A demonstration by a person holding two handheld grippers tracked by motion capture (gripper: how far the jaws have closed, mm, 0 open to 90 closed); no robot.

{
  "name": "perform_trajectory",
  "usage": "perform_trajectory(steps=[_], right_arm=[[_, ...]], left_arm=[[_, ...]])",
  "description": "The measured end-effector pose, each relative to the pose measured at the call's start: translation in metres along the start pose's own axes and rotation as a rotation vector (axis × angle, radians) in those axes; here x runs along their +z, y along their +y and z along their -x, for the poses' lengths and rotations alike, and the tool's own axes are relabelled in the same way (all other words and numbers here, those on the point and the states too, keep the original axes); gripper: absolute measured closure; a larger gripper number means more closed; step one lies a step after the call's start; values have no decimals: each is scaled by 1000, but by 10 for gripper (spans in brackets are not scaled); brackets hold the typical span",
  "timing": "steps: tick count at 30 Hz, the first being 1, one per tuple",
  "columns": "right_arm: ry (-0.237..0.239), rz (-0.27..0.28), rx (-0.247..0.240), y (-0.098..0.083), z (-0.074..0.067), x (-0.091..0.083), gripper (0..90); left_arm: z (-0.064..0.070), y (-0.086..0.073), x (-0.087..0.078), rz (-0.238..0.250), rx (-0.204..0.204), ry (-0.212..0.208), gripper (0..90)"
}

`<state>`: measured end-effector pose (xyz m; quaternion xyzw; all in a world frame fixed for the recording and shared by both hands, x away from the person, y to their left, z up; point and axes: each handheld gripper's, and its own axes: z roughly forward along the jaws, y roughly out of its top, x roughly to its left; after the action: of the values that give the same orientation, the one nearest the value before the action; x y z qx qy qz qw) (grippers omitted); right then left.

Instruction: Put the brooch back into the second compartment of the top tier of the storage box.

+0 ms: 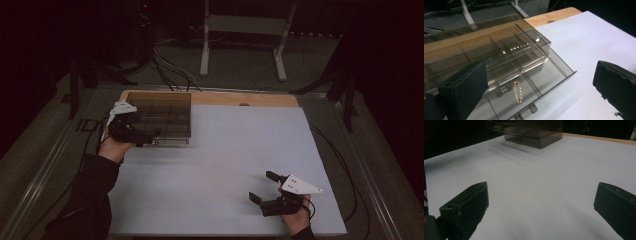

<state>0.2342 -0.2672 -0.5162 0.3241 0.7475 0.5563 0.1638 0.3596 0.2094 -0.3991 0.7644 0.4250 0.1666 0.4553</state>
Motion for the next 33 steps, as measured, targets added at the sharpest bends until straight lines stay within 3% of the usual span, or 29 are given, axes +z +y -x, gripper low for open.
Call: perform_trajectory(steps=[7, 14, 20, 33], right_arm=[[1, 0, -1, 0, 0, 0, 0], [3, -1, -1, 0, 0, 1, 0], [3, 0, 4, 1, 0, 1, 0], [4, -3, 4, 0, 0, 1, 0]], left_arm=[[6, -3, -11, 24, 13, 23, 8], [14, -8, -20, 36, 12, 16, 8], [21, -20, -25, 50, 53, 17, 7], [33, -46, -31, 49, 53, -35, 7]])
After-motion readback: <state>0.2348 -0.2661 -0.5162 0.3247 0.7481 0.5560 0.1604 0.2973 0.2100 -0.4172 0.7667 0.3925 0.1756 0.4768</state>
